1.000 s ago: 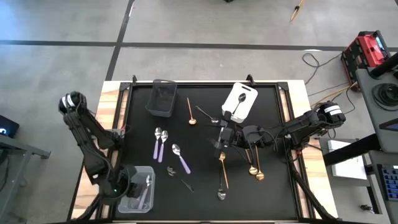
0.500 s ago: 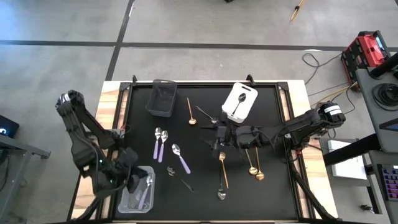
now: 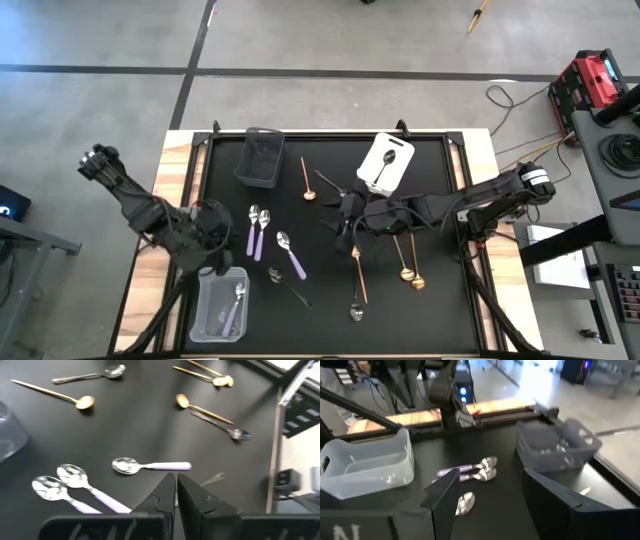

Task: Sort silverware by color (type)
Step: Put the gold spoon into the black bin

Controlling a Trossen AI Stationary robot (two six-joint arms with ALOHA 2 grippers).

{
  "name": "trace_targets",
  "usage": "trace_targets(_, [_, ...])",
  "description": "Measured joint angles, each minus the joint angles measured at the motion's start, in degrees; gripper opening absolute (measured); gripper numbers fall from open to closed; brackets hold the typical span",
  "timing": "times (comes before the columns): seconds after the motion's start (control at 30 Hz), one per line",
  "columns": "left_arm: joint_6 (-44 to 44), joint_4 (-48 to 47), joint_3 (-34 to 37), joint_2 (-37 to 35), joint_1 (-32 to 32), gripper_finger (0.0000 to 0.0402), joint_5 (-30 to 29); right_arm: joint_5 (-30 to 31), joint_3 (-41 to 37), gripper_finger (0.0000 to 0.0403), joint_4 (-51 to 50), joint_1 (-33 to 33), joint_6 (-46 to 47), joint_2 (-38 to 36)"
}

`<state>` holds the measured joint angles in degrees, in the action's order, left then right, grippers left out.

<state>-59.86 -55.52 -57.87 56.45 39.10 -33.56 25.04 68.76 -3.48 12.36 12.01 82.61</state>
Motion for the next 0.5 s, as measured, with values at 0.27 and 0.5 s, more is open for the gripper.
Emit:
trace_targets(0.27, [12.12, 2.14, 3.48, -2.67, -8.27, 0.0, 2.65, -0.01, 1.49, 0.0203, -3.68, -0.58, 7.19, 0.0])
trace_targets(0.5, [32.29, 13.76, 5.31, -3.54, -15.88, 0.0, 9.16, 0.0, 2.09, 0.0203, -7.02, -2.18, 12.72, 0.0])
